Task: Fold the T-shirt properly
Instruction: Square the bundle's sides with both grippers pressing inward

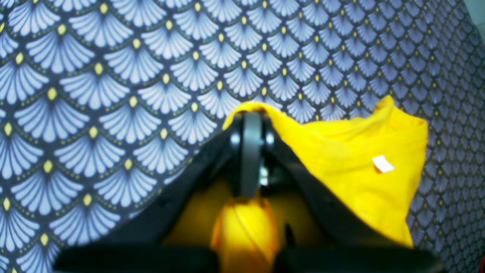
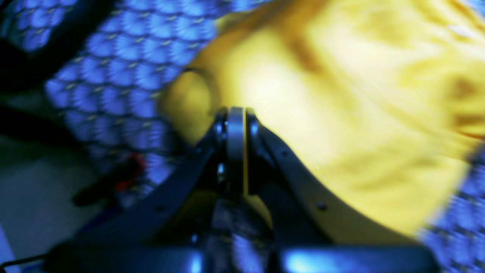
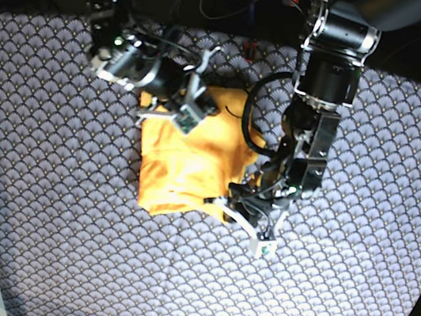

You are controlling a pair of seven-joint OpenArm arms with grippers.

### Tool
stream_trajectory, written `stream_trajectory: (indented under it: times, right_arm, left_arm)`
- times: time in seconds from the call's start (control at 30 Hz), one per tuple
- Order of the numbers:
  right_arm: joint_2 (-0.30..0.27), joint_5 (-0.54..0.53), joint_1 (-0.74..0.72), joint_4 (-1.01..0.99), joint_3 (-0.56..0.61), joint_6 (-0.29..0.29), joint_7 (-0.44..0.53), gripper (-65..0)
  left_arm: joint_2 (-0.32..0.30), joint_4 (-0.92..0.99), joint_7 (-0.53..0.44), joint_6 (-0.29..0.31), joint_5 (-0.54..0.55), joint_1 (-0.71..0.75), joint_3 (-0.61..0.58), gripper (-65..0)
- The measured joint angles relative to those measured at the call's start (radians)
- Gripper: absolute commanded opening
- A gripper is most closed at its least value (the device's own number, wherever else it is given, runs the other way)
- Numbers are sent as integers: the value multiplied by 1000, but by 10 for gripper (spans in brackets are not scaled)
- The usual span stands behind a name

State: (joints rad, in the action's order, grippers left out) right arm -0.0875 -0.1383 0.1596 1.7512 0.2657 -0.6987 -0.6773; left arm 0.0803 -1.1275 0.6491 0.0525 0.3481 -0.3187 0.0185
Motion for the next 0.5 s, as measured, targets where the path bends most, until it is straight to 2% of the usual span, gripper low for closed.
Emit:
stream_trajectory:
  times: [0.3, 0.43, 0.5]
  right_arm:
    - [14, 2, -12, -159, 17, 0, 76, -650]
    - [13, 4, -9, -150, 18, 0, 69, -650]
    - [-11, 4, 10, -99, 19, 2, 70, -650]
  left_arm:
    - [0, 0, 0, 0, 3, 0, 0, -650]
    - [-7, -7, 2, 0, 4, 1, 4, -650]
    - [-18, -41, 30, 2, 21, 6, 4, -650]
